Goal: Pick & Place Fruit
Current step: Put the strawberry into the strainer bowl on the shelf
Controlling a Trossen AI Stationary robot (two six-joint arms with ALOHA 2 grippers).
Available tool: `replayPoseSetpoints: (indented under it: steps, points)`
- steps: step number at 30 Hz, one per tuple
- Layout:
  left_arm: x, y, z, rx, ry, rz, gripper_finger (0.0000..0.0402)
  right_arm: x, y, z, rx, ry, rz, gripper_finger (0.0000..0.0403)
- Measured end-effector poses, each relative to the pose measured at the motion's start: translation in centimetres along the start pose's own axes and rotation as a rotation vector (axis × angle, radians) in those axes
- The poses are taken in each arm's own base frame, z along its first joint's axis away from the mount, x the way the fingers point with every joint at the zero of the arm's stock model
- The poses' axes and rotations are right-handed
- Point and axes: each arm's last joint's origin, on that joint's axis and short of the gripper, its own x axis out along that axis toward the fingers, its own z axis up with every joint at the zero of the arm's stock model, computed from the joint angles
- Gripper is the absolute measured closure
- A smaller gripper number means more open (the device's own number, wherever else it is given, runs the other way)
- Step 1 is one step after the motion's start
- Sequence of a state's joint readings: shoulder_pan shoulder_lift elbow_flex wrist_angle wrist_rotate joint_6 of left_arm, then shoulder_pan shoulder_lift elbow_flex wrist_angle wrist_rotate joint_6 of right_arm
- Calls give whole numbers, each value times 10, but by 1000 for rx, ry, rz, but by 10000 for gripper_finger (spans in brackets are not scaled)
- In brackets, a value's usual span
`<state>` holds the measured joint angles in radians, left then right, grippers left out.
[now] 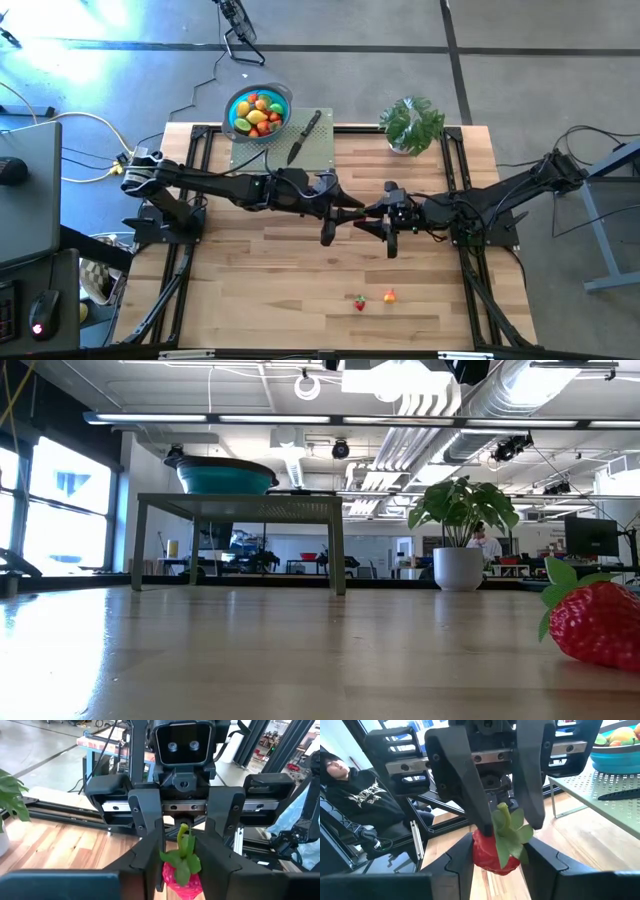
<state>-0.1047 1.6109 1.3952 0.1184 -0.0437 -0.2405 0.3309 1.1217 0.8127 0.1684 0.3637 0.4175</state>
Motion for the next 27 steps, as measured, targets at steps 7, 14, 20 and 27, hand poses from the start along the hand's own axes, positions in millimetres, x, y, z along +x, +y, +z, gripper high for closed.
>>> replayPoseSetpoints:
  steps: [7, 14, 20, 27]
  points:
    - [0, -1, 3, -2, -28, -6, 320, 0, 0, 0, 0, 0, 0, 276]
    - [8, 1, -5, -5, -25, -4, 334, 0, 0, 0, -1, 4, -1, 276]
    - [12, 1, -7, -27, -30, -6, 355, 0, -1, -1, 0, 9, -5, 276]
    - [12, 1, -4, -4, -64, -16, 391, 0, 0, 0, 3, 2, -4, 276]
